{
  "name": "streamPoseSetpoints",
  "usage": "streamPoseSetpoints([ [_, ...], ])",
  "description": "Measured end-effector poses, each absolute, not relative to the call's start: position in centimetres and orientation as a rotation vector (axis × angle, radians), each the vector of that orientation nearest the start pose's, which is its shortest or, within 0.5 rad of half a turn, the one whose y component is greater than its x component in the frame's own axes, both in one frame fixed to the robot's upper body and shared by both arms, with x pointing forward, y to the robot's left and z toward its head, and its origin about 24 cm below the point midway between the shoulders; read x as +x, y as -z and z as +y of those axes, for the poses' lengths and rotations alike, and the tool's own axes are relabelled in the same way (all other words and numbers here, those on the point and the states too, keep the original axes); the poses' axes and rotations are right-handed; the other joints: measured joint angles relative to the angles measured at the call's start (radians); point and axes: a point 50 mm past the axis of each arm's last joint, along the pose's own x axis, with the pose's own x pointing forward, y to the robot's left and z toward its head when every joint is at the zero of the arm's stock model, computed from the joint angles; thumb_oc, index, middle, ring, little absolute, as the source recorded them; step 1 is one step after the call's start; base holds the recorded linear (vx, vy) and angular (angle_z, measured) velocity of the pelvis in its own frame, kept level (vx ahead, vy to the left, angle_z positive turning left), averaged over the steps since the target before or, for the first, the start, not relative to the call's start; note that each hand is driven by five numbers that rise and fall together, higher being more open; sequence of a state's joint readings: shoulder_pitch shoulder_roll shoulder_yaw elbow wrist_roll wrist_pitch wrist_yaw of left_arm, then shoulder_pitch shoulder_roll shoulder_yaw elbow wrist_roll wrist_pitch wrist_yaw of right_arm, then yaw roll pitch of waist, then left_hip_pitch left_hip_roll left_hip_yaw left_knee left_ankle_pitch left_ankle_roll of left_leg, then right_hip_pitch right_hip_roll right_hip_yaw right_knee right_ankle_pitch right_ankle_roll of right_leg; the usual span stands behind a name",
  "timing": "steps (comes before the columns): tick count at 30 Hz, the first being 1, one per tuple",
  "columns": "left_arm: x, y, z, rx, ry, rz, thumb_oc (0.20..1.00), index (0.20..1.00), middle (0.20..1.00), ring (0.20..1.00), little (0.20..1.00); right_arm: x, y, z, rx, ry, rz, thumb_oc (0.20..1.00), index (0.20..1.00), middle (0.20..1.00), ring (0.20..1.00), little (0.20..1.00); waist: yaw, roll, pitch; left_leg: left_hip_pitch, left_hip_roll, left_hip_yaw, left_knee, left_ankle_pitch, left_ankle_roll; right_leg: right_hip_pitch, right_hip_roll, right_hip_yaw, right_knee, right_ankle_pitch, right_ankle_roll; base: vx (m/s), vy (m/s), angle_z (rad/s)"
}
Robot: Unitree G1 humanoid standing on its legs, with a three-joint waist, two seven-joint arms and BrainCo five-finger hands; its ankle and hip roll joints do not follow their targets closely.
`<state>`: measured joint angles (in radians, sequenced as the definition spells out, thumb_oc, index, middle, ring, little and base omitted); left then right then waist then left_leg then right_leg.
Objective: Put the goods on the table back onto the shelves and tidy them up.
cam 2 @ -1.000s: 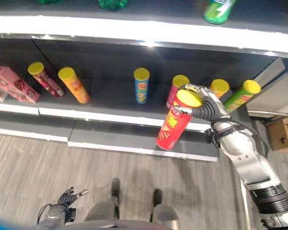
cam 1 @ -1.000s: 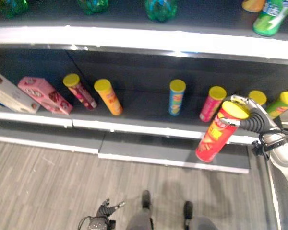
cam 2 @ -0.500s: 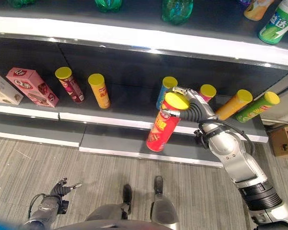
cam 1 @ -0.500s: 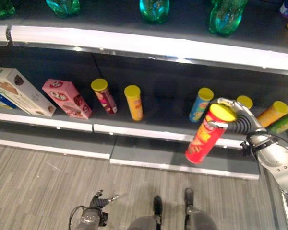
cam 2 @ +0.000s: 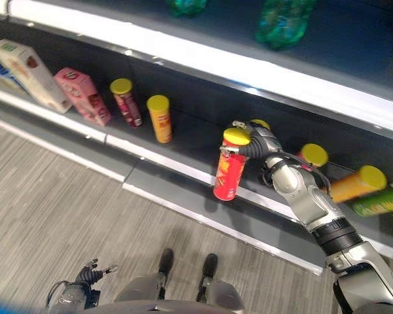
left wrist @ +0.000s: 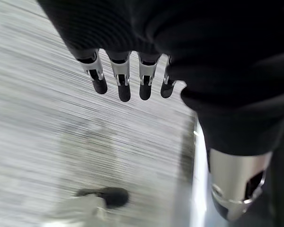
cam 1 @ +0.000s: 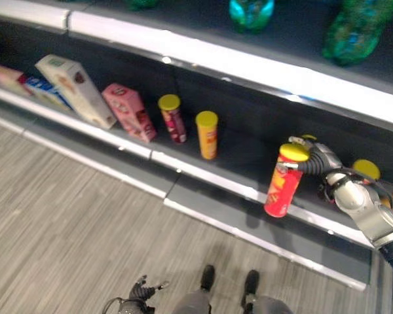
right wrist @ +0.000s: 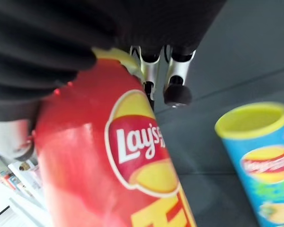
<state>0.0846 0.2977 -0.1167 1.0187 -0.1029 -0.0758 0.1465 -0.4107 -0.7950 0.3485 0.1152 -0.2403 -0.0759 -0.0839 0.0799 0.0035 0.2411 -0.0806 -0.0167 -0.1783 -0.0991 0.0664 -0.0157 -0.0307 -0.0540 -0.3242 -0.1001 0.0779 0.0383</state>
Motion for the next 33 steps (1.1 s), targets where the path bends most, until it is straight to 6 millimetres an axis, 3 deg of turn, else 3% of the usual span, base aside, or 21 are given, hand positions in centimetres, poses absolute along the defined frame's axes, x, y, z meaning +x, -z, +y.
streamPoseSetpoints([
  [6, 8.2, 15.0, 25.0, 0.290, -0.232, 1.077, 1.000, 1.000, 1.000, 1.000, 1.000, 31.7, -13.7, -21.2, -1.008, -0.075, -0.307, 0.200, 0.200, 0.200, 0.200, 0.200, 0.009, 0.045, 0.033, -0.018, -0.012, -0.013, 0.000, 0.004, 0.006, -0.002, -0.016, -0.035, 0.000, -0.012, 0.009, 0.08, -0.033, 0.18],
  [8, 8.5, 15.0, 24.6, 0.281, -0.226, 1.068, 1.000, 1.000, 1.000, 1.000, 1.000, 31.8, -13.4, -21.0, -0.998, -0.054, -0.301, 0.200, 0.200, 0.200, 0.200, 0.200, 0.014, 0.053, 0.037, -0.026, -0.019, -0.032, 0.000, 0.006, 0.008, -0.002, -0.021, -0.053, -0.002, -0.022, 0.012, 0.10, -0.026, 0.30],
  [11, 10.1, 14.6, 23.5, 0.288, -0.174, 1.007, 1.000, 1.000, 1.000, 1.000, 1.000, 32.9, -14.6, -21.1, -1.058, 0.014, -0.347, 0.200, 0.200, 0.200, 0.200, 0.200, 0.013, 0.086, 0.054, -0.043, -0.027, -0.049, 0.006, 0.010, 0.008, -0.019, -0.027, -0.070, -0.003, -0.026, 0.017, 0.05, 0.008, 0.19],
  [19, 13.7, 13.2, 21.5, 0.307, -0.087, 0.855, 1.000, 1.000, 1.000, 1.000, 1.000, 35.5, -19.5, -24.3, -1.235, 0.409, -0.447, 0.200, 0.200, 0.200, 0.200, 0.200, 0.037, 0.169, 0.096, -0.078, -0.032, -0.043, 0.006, 0.021, 0.015, -0.056, -0.032, -0.070, 0.000, -0.020, 0.017, 0.01, 0.014, 0.00],
  [27, 14.4, 13.0, 21.3, 0.309, -0.105, 0.825, 1.000, 1.000, 1.000, 1.000, 1.000, 35.4, -20.3, -24.6, -1.270, 0.542, -0.513, 0.200, 0.200, 0.200, 0.200, 0.200, 0.036, 0.183, 0.101, -0.091, -0.030, -0.026, 0.006, 0.021, 0.015, -0.072, -0.030, -0.061, 0.001, -0.020, 0.016, 0.01, 0.003, -0.03],
  [33, 14.4, 12.9, 21.3, 0.308, -0.106, 0.819, 1.000, 1.000, 1.000, 1.000, 1.000, 35.5, -20.1, -24.1, -1.286, 0.542, -0.527, 0.200, 0.200, 0.200, 0.200, 0.200, 0.038, 0.183, 0.101, -0.094, -0.029, -0.034, 0.006, 0.024, 0.015, -0.070, -0.029, -0.070, 0.001, -0.019, 0.015, 0.00, 0.009, 0.04],
])
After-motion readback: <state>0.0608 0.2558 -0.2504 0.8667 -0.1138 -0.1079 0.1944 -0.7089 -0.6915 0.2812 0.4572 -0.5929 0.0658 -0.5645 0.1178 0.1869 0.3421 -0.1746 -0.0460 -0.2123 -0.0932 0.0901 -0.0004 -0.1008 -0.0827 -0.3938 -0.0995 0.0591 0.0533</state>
